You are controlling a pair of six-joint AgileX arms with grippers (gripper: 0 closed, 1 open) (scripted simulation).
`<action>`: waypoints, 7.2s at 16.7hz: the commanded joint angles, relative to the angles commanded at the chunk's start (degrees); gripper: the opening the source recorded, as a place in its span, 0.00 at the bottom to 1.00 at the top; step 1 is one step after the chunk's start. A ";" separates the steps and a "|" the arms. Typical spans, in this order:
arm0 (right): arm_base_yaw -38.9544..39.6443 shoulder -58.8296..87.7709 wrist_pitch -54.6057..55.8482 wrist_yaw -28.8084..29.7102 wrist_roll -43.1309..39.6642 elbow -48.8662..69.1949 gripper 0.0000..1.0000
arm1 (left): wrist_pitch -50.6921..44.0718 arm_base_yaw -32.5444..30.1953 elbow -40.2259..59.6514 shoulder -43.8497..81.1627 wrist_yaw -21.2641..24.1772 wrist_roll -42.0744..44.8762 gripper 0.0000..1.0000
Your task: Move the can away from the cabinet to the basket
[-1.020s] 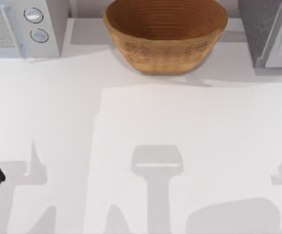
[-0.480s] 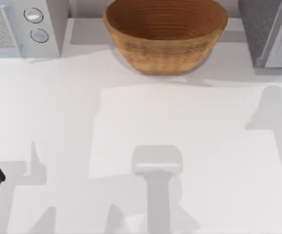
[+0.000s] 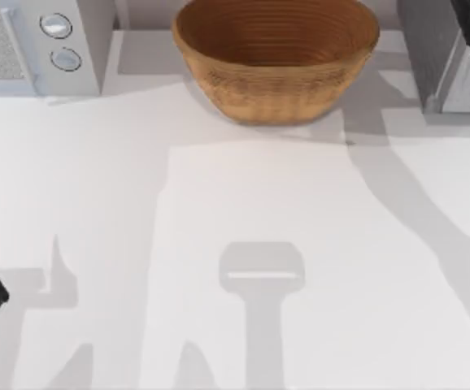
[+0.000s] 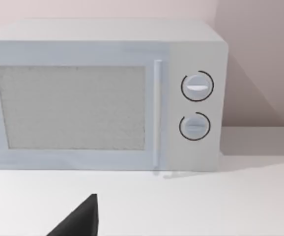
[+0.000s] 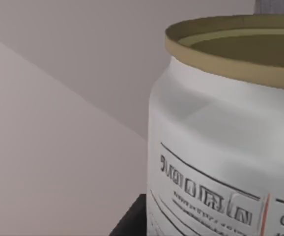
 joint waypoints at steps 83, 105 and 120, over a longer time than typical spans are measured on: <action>-5.53 -7.32 -1.68 -14.03 0.84 -13.83 1.00 | 0.00 0.00 0.00 0.00 0.00 0.00 1.00; -24.56 -91.54 -23.63 -25.68 -0.87 -68.67 1.00 | 0.00 0.00 0.00 0.00 0.00 0.00 1.00; -61.36 -36.74 19.84 -61.88 0.33 -55.40 1.00 | 0.00 0.00 0.00 0.00 0.00 0.00 1.00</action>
